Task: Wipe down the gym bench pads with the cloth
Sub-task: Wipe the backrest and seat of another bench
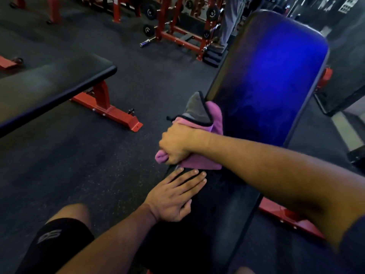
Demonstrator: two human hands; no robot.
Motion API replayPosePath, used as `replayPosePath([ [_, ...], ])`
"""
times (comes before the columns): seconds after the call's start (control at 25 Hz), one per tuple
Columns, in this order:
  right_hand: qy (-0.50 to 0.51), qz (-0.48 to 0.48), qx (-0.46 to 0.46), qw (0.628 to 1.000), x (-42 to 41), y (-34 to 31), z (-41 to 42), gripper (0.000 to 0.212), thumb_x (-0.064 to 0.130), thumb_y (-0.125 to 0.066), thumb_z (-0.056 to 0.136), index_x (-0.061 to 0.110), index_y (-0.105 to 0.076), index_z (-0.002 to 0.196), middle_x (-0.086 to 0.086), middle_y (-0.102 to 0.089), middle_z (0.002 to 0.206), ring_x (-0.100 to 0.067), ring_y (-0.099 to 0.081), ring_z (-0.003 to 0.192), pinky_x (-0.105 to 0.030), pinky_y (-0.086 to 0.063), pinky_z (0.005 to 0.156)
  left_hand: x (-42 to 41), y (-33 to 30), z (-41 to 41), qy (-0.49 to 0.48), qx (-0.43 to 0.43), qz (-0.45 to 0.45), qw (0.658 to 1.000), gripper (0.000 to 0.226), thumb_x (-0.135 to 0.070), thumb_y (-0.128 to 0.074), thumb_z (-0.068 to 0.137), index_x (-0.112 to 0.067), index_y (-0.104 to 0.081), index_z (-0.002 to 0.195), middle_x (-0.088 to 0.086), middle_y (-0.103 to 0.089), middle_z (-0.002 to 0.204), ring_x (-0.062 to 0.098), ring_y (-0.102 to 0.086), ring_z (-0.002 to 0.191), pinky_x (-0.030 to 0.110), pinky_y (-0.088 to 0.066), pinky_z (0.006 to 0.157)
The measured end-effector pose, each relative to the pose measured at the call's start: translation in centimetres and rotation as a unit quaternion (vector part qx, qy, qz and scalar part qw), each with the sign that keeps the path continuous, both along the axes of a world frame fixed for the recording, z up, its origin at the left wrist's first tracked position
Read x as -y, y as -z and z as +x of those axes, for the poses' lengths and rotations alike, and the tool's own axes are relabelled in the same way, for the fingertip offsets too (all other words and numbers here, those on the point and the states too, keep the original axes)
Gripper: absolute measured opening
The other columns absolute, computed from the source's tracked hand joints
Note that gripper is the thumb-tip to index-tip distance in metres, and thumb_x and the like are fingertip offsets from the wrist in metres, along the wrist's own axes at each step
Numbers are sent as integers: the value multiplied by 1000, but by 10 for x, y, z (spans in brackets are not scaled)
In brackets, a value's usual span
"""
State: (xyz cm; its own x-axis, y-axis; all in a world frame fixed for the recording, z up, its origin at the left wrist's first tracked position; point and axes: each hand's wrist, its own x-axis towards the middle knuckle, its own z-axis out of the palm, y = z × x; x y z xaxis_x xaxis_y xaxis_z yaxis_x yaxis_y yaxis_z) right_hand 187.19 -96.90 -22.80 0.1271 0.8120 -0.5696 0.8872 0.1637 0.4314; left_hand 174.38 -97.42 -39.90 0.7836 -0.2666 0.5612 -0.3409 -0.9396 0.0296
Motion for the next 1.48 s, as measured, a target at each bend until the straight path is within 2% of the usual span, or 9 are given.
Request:
replayPosePath([
  [0.32,12,235,26,972,22,-61,82,36,53,-38,77,23,-58,80,-3,-71,81,-33,-70,82,-40,-47,77,0,-3,1,5,18,-19,1000,72,-31,-54,90,-13,-40,159,1,-30,169,19,-27,157,47,-25,126],
  [0.48,-16,203,-43,978,40,3,17,29,49,-56,76,26,-66,89,1,-73,88,-29,-69,87,-40,-43,80,0,3,3,5,11,-21,1000,71,-34,-53,90,-17,-42,158,-1,-36,167,17,-30,156,47,-20,128],
  [0.56,9,288,-75,955,51,-3,7,26,40,-68,74,23,-65,94,1,-70,89,-29,-65,87,-42,-42,80,0,4,6,0,11,-25,1000,68,-35,-54,90,-18,-49,155,0,-47,160,20,-38,151,49,-21,128],
  [0.8,117,546,-77,826,139,-37,-28,45,38,-53,73,19,-65,112,-2,-68,105,-28,-63,95,-46,-47,85,9,-19,1,-8,23,10,1000,47,-36,-59,80,-13,-73,119,6,-71,123,30,-62,121,50,-36,111],
  [0.92,225,652,-41,723,206,-47,-16,48,35,-50,72,18,-66,114,-3,-68,107,-32,-64,96,-50,-51,87,12,-85,36,22,79,36,996,29,-37,-62,82,-20,-70,104,-2,-67,104,27,-67,93,46,-38,95],
  [1.08,340,792,-84,500,283,-71,17,23,23,-56,92,23,-68,112,3,-70,110,-22,-66,102,-45,-53,92,23,-178,122,5,136,2,991,47,-38,-60,91,-19,-65,133,-1,-61,142,20,-57,130,51,-37,114],
  [1.2,385,842,-107,361,319,-96,52,11,31,-61,101,28,-69,109,8,-72,106,-11,-68,100,-41,-55,92,41,-223,192,-6,73,23,997,66,-48,-45,97,-16,-46,154,2,-41,163,21,-35,152,54,-23,126],
  [1.32,397,858,-98,310,332,-112,99,21,41,-59,103,24,-68,111,6,-73,105,-13,-68,99,-39,-55,92,51,-223,253,-29,29,14,999,72,-60,-27,100,-24,-28,163,-1,-23,172,19,-16,159,55,-11,128],
  [1.48,402,850,-131,315,310,-100,169,21,40,-59,103,24,-70,112,7,-74,106,-10,-69,100,-32,-55,91,47,-196,283,-47,112,5,993,68,-56,-41,100,-23,-40,160,2,-34,168,23,-28,157,57,-18,126],
])
